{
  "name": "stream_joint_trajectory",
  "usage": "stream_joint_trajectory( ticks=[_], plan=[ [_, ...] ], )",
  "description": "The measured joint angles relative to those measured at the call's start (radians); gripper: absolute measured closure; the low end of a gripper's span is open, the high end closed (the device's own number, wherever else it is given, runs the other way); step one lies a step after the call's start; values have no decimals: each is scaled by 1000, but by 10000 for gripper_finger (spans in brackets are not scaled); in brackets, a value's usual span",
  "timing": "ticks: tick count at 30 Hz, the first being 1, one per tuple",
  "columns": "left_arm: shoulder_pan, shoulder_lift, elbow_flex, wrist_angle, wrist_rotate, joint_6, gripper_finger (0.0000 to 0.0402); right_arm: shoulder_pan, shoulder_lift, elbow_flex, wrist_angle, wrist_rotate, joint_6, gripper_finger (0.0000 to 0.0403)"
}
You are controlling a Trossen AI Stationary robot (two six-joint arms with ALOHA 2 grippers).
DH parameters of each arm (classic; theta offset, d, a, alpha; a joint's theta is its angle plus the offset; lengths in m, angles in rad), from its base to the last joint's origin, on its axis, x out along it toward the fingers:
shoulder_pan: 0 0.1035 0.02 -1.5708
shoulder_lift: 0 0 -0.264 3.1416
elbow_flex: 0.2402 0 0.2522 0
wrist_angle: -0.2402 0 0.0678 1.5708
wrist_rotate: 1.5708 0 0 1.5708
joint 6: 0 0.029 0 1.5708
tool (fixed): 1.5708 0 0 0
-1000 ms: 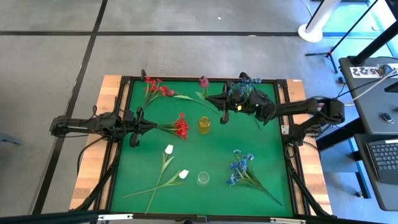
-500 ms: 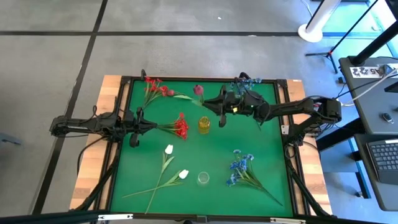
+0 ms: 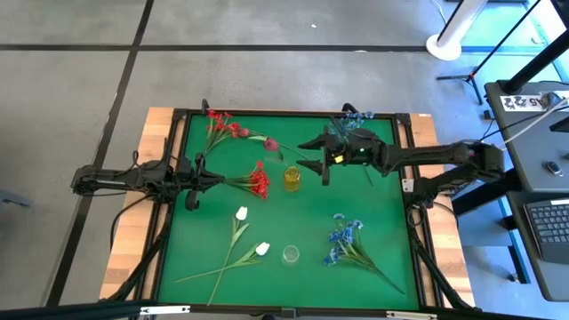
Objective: Sort flowers into vase by color
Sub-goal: Put the bottom orange flowers into the yellow vase
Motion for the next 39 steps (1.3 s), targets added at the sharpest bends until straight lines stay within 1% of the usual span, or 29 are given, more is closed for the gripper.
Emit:
stream_joint_trajectory(
  ticks=[5,10,11,15,18,21,23,25,26,27,28,31,33,35,39],
  plan=[
    [0,0,0,0,0,0,392,0,-154,0,-172,44,-6,144],
    [0,0,0,0,0,0,392,0,-248,0,-300,55,-6,143],
    [0,0,0,0,0,0,392,1,-258,0,-314,49,-6,143],
    [0,0,0,0,-3,0,392,26,-303,0,-360,-37,-2,143],
    [0,0,0,15,-3,-69,392,70,-344,0,-409,-35,-3,143],
    [0,0,0,91,-24,-129,392,107,-382,0,-462,12,-12,143],
    [0,1,0,205,-30,-134,392,126,-407,0,-491,51,-23,143],
    [0,16,2,340,48,-93,392,144,-428,0,-515,86,-25,143],
    [0,26,4,381,86,-66,392,151,-438,0,-526,101,-26,143],
    [0,41,11,387,92,-41,392,159,-448,0,-536,114,-26,143],
    [0,62,25,366,69,-22,392,167,-457,0,-539,126,-26,143],
    [1,159,77,257,-63,-1,385,193,-485,0,-540,154,-30,143],
    [2,248,115,203,-121,-1,378,206,-507,0,-549,172,-35,143],
    [2,346,147,182,-140,-12,372,211,-531,0,-578,197,-43,143],
    [2,523,208,152,-142,-56,361,210,-552,0,-648,284,-48,143]
  ],
)
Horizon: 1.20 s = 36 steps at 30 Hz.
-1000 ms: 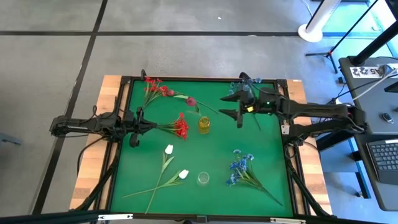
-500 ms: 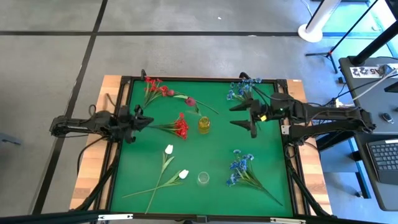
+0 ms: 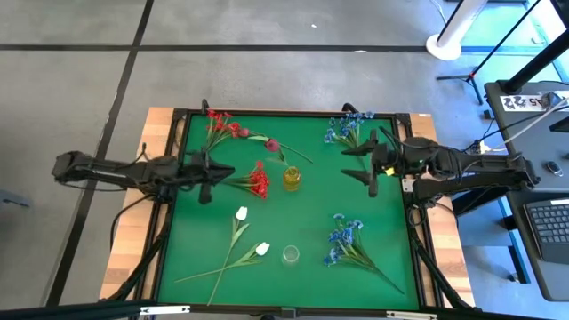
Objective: Sort flowers into vase by color
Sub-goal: Put the bottom orange flowers into the yellow vase
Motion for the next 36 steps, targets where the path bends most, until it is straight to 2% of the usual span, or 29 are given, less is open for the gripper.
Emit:
stream_joint_trajectory(
  ticks=[7,11,16,22,24,30,36],
  plan=[
    [15,303,107,-284,35,-160,329,0,16,0,-40,42,20,143],
    [15,466,154,-351,81,-185,293,0,26,-1,-43,42,21,143],
    [31,620,279,-537,50,-111,245,0,26,-1,-87,48,21,143],
    [111,755,419,-738,43,-4,206,0,26,-1,-99,50,21,143],
    [140,793,456,-785,69,15,200,0,26,-1,-105,49,21,143],
    [221,918,487,-826,292,51,197,0,25,-15,-121,42,21,143],
    [244,1003,494,-856,223,102,197,0,25,-98,-83,41,22,143]
  ],
)
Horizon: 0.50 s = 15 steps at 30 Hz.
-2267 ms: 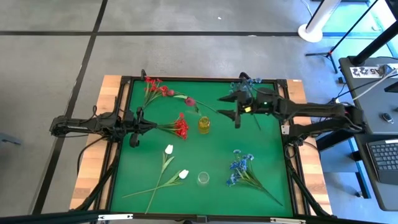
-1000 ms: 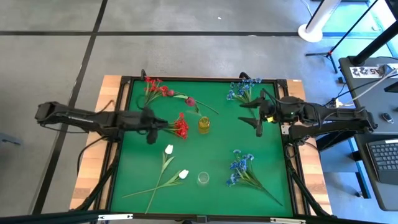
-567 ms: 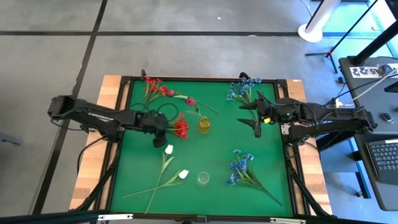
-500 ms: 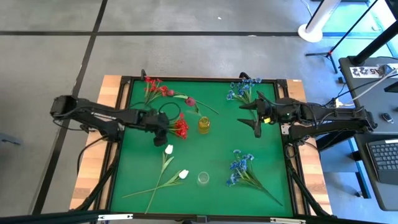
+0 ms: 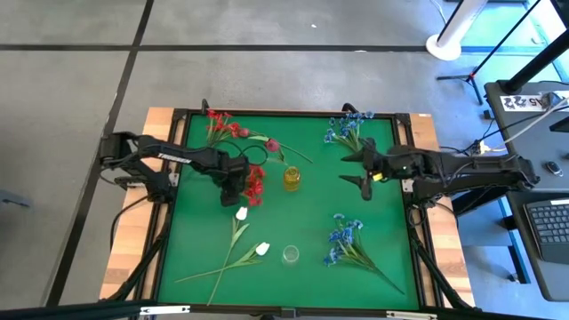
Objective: Sort flowers into vase by color
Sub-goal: Put the bottom orange flowers into the yellow vase
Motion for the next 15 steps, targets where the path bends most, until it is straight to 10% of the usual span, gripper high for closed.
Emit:
stream_joint_trajectory(
  ticks=[8,15],
  plan=[
    [4,10,40,14,-66,0,203,0,0,-62,58,0,19,143],
    [-19,9,118,2,-100,-5,295,0,0,-62,73,0,2,143]
  ],
)
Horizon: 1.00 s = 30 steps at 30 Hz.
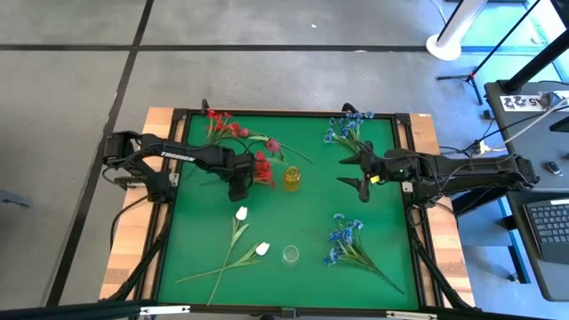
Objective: Sort flowers into vase by color
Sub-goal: Put the bottom orange flowers into the yellow vase
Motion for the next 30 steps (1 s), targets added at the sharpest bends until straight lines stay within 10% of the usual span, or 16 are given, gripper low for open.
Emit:
stream_joint_trajectory(
  ticks=[5,14,30],
  plan=[
    [-7,0,64,-83,-12,-44,387,0,0,0,-1,0,-3,143],
    [-8,-2,153,-255,-35,-75,398,0,0,0,-6,0,-3,143],
    [85,-3,76,-207,76,-45,232,0,0,1,-15,0,-11,143]
  ],
)
